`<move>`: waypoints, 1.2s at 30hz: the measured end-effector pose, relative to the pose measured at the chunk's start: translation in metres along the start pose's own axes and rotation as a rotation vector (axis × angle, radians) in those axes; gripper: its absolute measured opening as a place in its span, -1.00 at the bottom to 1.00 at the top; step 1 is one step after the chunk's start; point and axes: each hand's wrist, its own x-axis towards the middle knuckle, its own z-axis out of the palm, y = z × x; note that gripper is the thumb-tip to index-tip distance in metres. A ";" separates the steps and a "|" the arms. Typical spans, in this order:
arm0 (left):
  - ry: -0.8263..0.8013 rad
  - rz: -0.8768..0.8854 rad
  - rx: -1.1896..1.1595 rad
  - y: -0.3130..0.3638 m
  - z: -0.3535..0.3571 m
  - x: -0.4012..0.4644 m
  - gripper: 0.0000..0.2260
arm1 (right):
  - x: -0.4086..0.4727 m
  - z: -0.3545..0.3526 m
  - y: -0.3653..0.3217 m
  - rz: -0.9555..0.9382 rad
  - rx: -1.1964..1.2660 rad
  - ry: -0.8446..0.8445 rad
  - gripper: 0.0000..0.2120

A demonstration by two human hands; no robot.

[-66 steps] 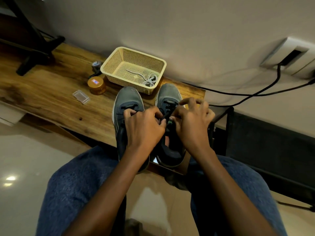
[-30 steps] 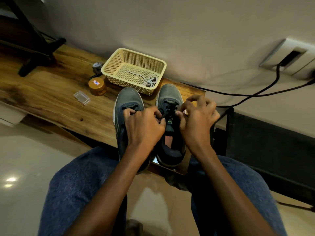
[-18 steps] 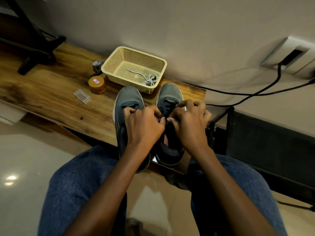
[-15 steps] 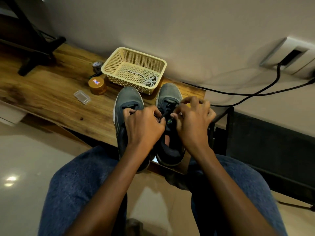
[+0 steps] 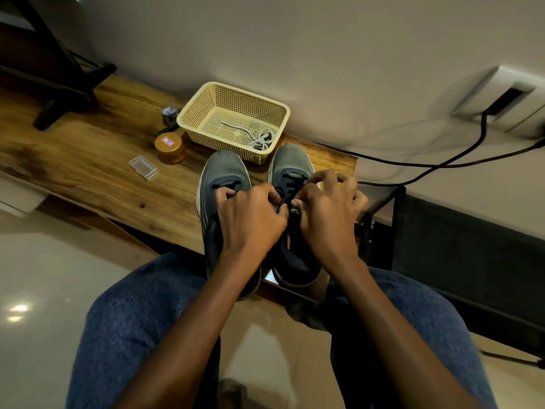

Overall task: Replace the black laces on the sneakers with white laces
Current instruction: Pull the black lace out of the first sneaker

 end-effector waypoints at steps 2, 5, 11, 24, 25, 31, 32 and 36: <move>0.005 -0.012 -0.003 0.001 0.000 0.001 -0.87 | 0.001 -0.002 0.000 0.092 0.052 0.124 -0.89; 0.016 -0.006 -0.002 0.000 0.000 0.003 -0.87 | 0.001 -0.006 -0.002 0.165 0.060 0.172 -0.88; 0.026 0.026 -0.012 -0.004 0.003 0.001 -0.84 | -0.001 -0.008 -0.002 0.068 -0.014 -0.145 -0.78; 0.006 -0.003 -0.016 -0.004 0.003 0.002 -0.86 | 0.006 -0.007 0.008 0.170 -0.015 -0.004 -0.81; 0.005 -0.008 -0.011 -0.005 0.004 0.002 -0.86 | 0.008 -0.009 0.012 0.236 0.007 0.051 -0.81; 0.025 0.034 -0.015 0.001 0.006 0.001 -0.77 | 0.013 -0.015 0.033 0.439 0.325 0.179 -0.83; 0.030 0.050 -0.011 0.003 0.006 0.002 -0.74 | 0.012 -0.014 0.034 0.430 0.349 0.178 -0.82; -0.018 0.186 0.058 0.006 0.013 0.005 -0.67 | 0.009 -0.013 0.040 0.326 0.474 0.136 -0.86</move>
